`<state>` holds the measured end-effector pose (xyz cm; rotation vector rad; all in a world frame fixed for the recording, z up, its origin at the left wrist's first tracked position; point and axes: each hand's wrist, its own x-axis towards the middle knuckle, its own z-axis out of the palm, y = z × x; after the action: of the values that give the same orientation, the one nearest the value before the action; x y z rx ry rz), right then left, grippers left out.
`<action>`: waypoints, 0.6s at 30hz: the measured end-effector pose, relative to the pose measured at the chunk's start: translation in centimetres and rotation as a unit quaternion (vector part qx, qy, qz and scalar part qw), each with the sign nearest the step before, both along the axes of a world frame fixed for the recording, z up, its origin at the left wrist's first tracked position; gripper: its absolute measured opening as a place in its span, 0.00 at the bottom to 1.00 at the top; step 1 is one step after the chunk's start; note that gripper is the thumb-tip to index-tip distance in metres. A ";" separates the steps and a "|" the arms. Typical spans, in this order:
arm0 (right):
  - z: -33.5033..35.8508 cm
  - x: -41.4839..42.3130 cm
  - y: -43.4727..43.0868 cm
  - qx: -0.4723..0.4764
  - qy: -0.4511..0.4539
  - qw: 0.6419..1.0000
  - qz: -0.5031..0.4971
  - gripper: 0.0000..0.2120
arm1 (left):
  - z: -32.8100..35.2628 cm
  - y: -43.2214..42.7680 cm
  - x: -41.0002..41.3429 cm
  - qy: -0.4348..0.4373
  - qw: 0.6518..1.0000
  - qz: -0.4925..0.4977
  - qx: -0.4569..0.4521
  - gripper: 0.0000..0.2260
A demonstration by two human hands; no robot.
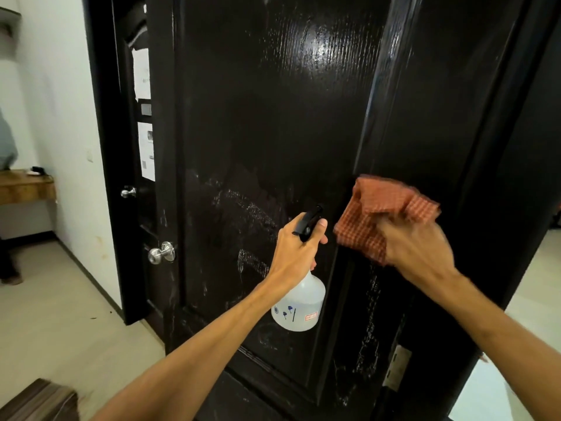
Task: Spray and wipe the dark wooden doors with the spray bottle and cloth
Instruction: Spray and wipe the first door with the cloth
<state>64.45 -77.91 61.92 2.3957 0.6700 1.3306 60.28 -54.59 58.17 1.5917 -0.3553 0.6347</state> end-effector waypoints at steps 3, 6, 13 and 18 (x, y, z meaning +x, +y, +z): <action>1.8 0.5 0.7 0.109 -0.049 0.993 0.025 0.30 | -0.8 -0.2 0.2 0.005 1.000 0.013 -0.003 0.07; -5.3 0.0 1.4 0.085 -0.026 0.995 0.039 0.34 | -1.5 -0.5 0.3 0.013 1.000 0.015 -0.010 0.09; -9.4 -0.4 1.9 0.080 -0.075 0.994 0.002 0.31 | -3.5 -0.9 0.2 0.035 0.999 0.013 -0.003 0.10; -9.0 -0.4 1.9 0.111 -0.053 0.992 -0.019 0.29 | -4.3 -1.6 0.4 0.027 1.000 0.003 -0.008 0.10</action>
<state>64.01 -75.99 52.93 2.4695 0.4658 1.5772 60.73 -56.17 53.83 1.5917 -0.3047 0.5970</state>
